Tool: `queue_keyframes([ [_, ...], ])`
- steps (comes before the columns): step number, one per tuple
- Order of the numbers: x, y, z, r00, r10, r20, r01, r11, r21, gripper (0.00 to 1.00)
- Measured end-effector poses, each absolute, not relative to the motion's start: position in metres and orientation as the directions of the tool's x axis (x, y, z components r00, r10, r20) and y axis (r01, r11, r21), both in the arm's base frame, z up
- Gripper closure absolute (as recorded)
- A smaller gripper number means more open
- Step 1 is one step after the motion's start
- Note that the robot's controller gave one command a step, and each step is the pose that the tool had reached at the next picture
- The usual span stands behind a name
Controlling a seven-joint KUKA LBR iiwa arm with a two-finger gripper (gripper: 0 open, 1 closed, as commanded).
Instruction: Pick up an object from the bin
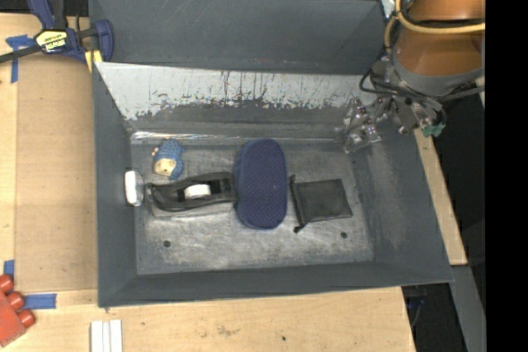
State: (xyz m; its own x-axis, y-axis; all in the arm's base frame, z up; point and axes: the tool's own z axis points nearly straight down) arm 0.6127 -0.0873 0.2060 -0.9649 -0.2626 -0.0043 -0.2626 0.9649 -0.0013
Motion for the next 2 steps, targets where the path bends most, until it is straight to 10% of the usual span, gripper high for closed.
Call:
queue_keyframes([
  [1, 0.613, -0.087, 0.206, -0.965, -0.262, -0.004, -0.262, 0.965, -0.001, 0.00],
  [2, 0.579, -0.028, 0.072, -0.952, -0.307, -0.010, -0.307, 0.952, -0.005, 0.00],
])
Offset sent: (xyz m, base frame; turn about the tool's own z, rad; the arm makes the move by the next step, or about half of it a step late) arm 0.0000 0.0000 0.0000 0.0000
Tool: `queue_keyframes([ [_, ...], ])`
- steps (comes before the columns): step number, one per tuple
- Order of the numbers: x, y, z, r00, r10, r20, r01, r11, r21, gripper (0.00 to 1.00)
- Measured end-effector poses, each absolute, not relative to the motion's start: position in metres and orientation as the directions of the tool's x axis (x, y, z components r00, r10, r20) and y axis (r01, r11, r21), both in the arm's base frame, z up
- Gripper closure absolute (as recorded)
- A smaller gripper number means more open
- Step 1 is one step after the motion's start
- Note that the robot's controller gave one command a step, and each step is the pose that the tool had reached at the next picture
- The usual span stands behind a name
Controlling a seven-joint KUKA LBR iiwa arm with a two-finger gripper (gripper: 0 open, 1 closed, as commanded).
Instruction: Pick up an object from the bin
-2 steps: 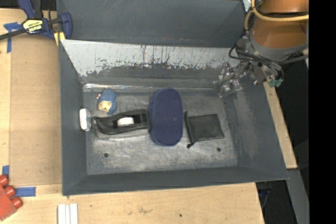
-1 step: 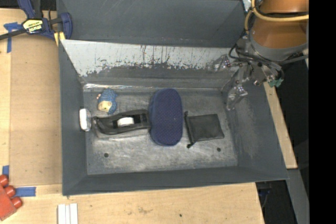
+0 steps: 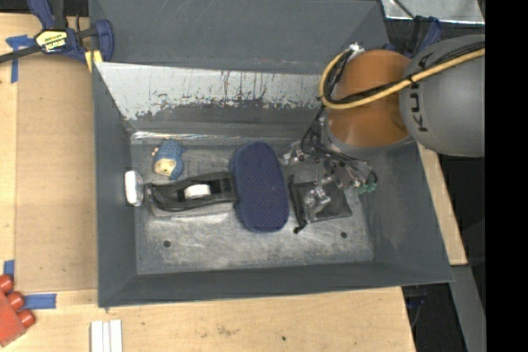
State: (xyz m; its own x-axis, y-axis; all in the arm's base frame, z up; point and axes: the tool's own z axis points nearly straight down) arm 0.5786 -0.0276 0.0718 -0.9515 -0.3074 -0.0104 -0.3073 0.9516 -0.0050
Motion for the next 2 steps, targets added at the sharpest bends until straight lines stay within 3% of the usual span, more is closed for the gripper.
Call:
queue_keyframes([
  [1, 0.583, -0.027, 0.078, -0.951, -0.307, -0.025, -0.307, 0.952, -0.007, 1.00],
  [2, 0.599, -0.041, 0.239, -0.947, -0.320, -0.013, -0.320, 0.947, -0.006, 1.00],
])
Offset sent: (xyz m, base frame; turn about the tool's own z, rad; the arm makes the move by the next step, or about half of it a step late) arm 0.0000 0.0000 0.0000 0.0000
